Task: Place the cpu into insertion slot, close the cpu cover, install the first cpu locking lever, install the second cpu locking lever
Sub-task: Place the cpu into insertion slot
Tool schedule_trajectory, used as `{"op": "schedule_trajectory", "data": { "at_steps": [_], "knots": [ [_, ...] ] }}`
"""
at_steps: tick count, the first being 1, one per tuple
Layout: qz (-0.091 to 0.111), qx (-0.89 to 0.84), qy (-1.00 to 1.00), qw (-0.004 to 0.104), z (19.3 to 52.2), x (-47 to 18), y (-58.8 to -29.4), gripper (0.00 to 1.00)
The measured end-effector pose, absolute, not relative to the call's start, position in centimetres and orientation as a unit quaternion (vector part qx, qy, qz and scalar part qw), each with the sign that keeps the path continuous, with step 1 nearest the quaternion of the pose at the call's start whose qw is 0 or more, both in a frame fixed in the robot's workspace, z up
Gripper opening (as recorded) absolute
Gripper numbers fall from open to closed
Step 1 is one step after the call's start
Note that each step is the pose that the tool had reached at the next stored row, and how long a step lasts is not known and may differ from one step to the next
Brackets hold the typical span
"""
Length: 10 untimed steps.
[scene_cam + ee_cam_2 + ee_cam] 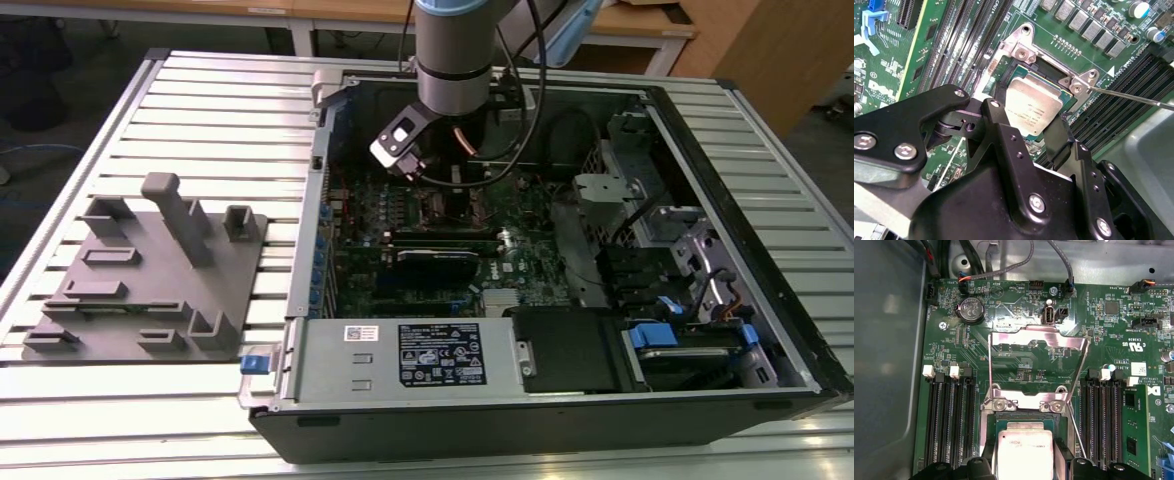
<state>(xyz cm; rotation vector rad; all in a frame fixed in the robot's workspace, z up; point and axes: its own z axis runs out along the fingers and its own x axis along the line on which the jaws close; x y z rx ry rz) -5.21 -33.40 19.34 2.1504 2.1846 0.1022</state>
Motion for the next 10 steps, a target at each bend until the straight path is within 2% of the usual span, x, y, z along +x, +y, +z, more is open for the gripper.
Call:
{"op": "schedule_trajectory", "data": {
  "at_steps": [10],
  "knots": [
    [0.033,0.701,0.712,0.037,19.33,-5.15,-33.44,0.54]
  ]
}}
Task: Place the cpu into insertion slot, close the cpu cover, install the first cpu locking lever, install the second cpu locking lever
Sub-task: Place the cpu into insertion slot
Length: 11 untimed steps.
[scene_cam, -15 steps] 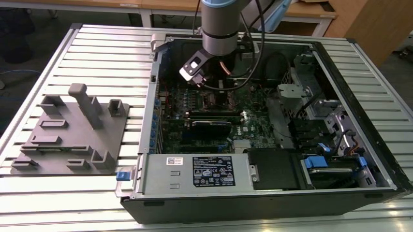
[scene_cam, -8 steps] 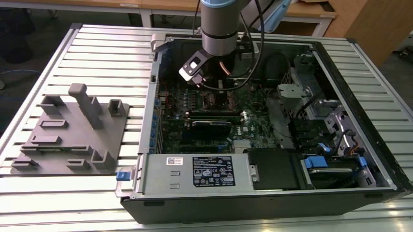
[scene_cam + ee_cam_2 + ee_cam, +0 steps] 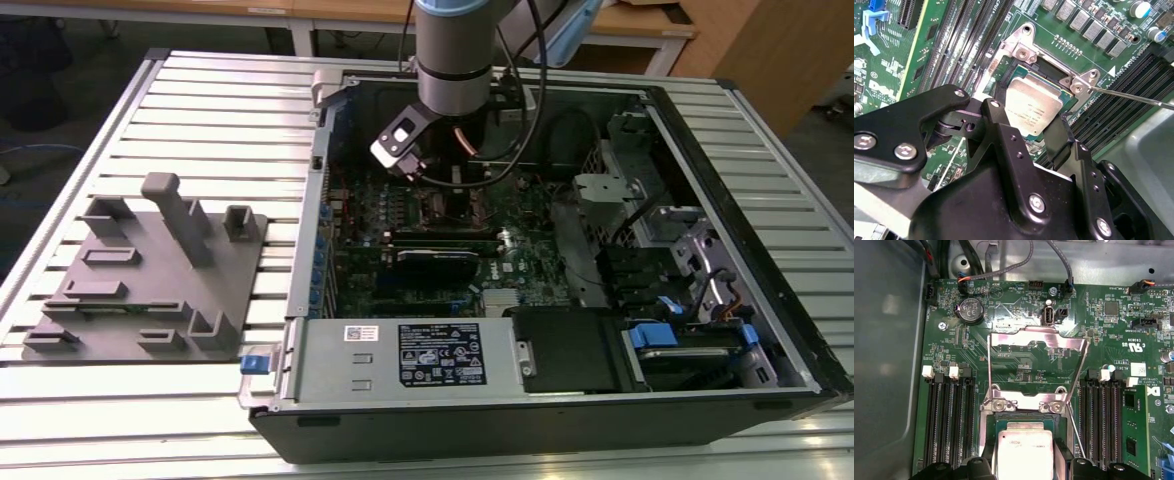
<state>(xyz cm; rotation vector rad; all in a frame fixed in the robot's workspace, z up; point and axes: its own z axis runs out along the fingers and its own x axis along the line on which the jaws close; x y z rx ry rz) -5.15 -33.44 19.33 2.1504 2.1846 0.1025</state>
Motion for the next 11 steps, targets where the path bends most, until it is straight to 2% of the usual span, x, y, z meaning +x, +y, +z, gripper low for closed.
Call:
{"op": "schedule_trajectory", "data": {
  "at_steps": [11],
  "knots": [
    [0.033,0.701,0.712,0.037,19.33,-5.12,-33.57,0.54]
  ]
}}
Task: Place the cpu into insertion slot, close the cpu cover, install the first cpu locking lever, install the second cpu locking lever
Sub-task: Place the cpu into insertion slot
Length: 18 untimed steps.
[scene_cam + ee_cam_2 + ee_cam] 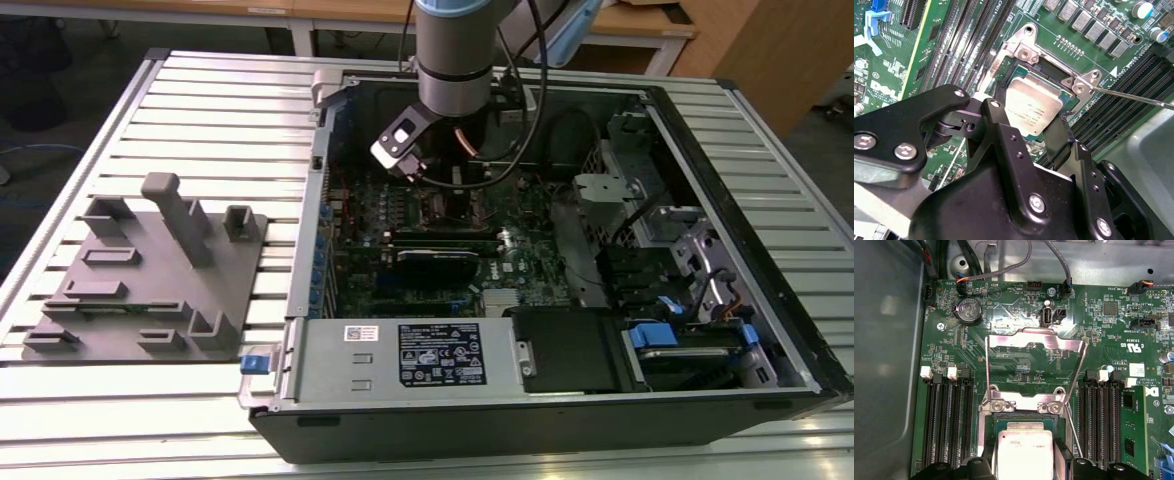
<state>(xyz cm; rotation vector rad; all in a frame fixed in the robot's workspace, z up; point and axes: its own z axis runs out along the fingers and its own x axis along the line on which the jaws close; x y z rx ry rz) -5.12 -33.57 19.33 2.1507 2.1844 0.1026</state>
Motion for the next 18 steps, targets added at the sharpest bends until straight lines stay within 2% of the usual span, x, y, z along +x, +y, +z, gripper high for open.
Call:
{"op": "schedule_trajectory", "data": {
  "at_steps": [18],
  "knots": [
    [0.033,0.701,0.712,0.037,19.2,-5.03,-33.57,0.54]
  ]
}}
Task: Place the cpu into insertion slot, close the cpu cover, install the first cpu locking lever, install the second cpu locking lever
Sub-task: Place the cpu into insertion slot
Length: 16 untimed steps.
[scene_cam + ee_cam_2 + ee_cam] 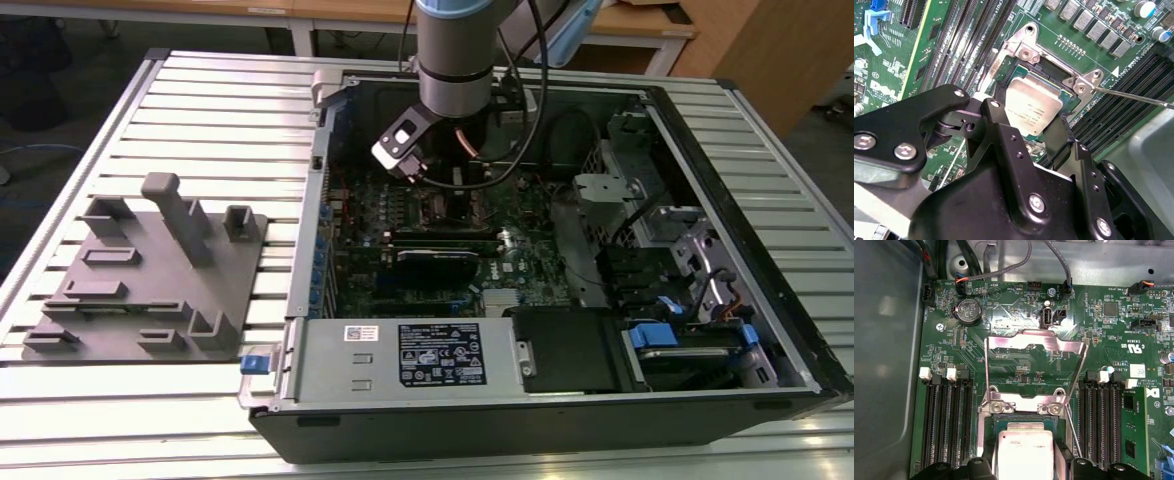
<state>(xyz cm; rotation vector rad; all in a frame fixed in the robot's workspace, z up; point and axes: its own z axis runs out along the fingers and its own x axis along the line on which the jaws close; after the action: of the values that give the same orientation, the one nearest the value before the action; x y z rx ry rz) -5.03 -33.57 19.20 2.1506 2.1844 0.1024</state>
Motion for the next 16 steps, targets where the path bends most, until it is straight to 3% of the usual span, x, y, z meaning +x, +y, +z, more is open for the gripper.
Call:
{"op": "schedule_trajectory", "data": {
  "at_steps": [16],
  "knots": [
    [0.033,0.701,0.712,0.037,19.0,-5.03,-33.57,0.54]
  ]
}}
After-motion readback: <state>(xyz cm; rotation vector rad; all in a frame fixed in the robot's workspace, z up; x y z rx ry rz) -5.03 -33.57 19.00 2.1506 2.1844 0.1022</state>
